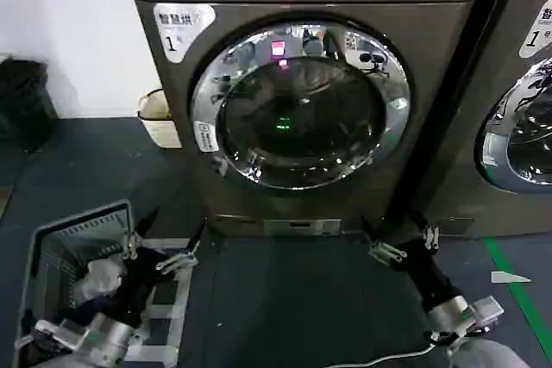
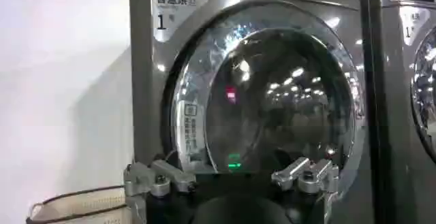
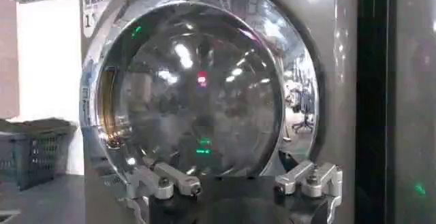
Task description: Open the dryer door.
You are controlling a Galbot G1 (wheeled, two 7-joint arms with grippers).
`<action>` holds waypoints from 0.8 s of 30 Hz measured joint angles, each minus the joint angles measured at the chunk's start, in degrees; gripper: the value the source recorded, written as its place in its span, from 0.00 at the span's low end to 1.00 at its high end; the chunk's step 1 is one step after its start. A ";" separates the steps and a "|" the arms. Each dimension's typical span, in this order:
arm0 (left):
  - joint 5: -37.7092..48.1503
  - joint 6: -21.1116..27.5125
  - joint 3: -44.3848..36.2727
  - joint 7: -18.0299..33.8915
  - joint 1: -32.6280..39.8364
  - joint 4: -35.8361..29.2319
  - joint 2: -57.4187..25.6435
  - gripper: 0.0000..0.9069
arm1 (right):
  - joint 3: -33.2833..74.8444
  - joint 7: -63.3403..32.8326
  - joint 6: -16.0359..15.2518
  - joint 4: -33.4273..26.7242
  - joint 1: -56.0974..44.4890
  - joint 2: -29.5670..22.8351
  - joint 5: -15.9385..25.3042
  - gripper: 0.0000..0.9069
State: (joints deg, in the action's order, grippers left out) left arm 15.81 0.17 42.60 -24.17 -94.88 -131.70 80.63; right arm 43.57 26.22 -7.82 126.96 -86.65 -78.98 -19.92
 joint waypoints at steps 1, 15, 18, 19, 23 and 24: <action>0.19 0.00 -0.19 -0.02 -0.06 -0.26 0.00 1.00 | -0.56 0.45 -0.37 -0.61 1.18 1.27 -1.34 1.00; -3.14 1.68 -0.45 -0.27 -0.62 -1.48 0.19 1.00 | -16.22 4.73 -2.12 -14.41 22.38 16.53 -7.47 1.00; -2.92 1.91 -0.44 -0.44 -0.77 -1.84 0.40 1.00 | -20.66 6.02 -2.09 -17.35 27.22 17.15 -7.46 1.00; -2.61 2.20 -0.42 -0.42 -0.79 -1.94 0.49 1.00 | -22.02 6.25 -2.06 -18.28 28.72 17.20 -7.47 1.00; -1.22 3.51 -0.53 0.52 -0.76 -2.48 0.69 1.00 | -27.43 6.16 -1.63 -23.41 35.11 16.68 -7.24 1.00; -1.09 3.62 -0.60 0.81 -0.79 -2.48 0.69 1.00 | -28.55 6.11 -1.27 -24.82 36.63 16.50 -7.50 1.00</action>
State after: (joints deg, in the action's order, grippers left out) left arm 14.72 3.78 42.00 -23.36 -95.67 -134.19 81.33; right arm 15.02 32.32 -9.10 102.14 -50.01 -62.47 -27.41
